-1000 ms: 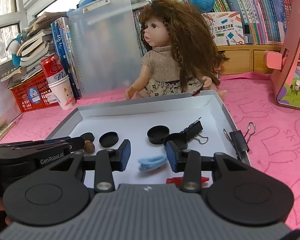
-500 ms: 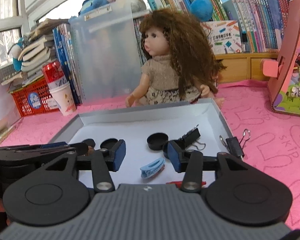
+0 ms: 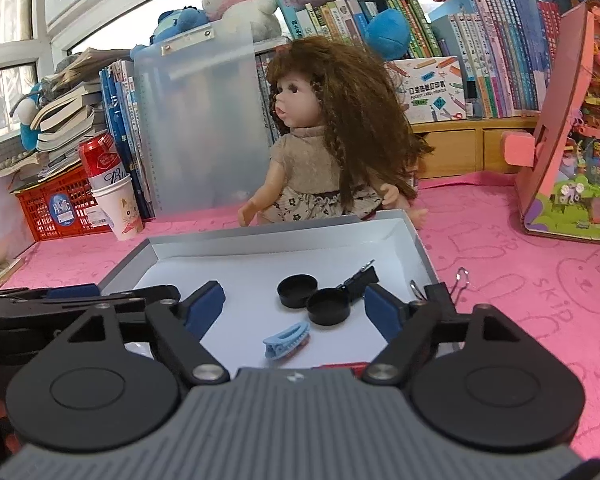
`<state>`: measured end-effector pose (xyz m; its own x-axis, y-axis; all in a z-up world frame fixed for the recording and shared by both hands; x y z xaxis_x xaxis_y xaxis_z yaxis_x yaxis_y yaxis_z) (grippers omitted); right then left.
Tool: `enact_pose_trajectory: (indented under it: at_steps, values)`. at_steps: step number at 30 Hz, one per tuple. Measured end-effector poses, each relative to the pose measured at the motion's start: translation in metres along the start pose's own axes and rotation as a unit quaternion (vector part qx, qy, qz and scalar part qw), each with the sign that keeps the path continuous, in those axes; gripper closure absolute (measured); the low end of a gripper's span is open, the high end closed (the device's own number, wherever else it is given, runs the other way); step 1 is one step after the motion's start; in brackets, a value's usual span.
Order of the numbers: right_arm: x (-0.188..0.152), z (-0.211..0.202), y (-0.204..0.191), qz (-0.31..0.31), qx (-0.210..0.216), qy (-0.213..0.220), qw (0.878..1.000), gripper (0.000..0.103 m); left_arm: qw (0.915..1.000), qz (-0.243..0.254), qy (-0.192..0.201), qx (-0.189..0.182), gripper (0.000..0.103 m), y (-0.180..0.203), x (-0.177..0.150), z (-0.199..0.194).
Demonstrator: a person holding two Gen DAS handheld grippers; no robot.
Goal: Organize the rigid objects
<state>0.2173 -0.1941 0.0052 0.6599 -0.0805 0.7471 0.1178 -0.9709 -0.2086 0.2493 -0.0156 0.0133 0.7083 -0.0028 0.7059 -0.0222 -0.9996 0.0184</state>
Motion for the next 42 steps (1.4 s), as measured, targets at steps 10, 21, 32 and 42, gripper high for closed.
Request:
enact_pose_trajectory:
  at_steps: [10,21,32,42]
  values:
    - [-0.002,-0.009,0.008,0.013,-0.007,-0.004,1.0,0.009,1.0,0.0,0.001,-0.006,0.013,0.0,-0.003,-0.011]
    - [-0.006,-0.018,0.01,0.014,-0.009,0.0,1.0,0.0,1.0,0.001,0.003,-0.005,0.008,-0.001,-0.009,-0.021]
    - [-0.01,-0.022,0.011,0.011,-0.018,-0.005,1.0,0.0,1.0,0.002,0.001,-0.002,0.006,-0.004,-0.014,-0.026]
    - [-0.015,-0.028,0.011,0.006,-0.025,-0.009,1.0,0.0,1.0,0.001,0.0,-0.007,0.006,-0.008,-0.019,-0.035]
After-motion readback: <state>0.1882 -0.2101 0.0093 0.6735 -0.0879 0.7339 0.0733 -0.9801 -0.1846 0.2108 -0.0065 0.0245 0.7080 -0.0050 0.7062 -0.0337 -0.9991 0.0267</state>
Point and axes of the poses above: each gripper's, at about its wrist camera, not at the fingertips, and z roughly the way its jaws point, y to its right, x to its top, the point moved 2 cm from there along z, roughly the way its jaws point, and after that the axes turned 13 degrees about -y, right-handed, at the moved point
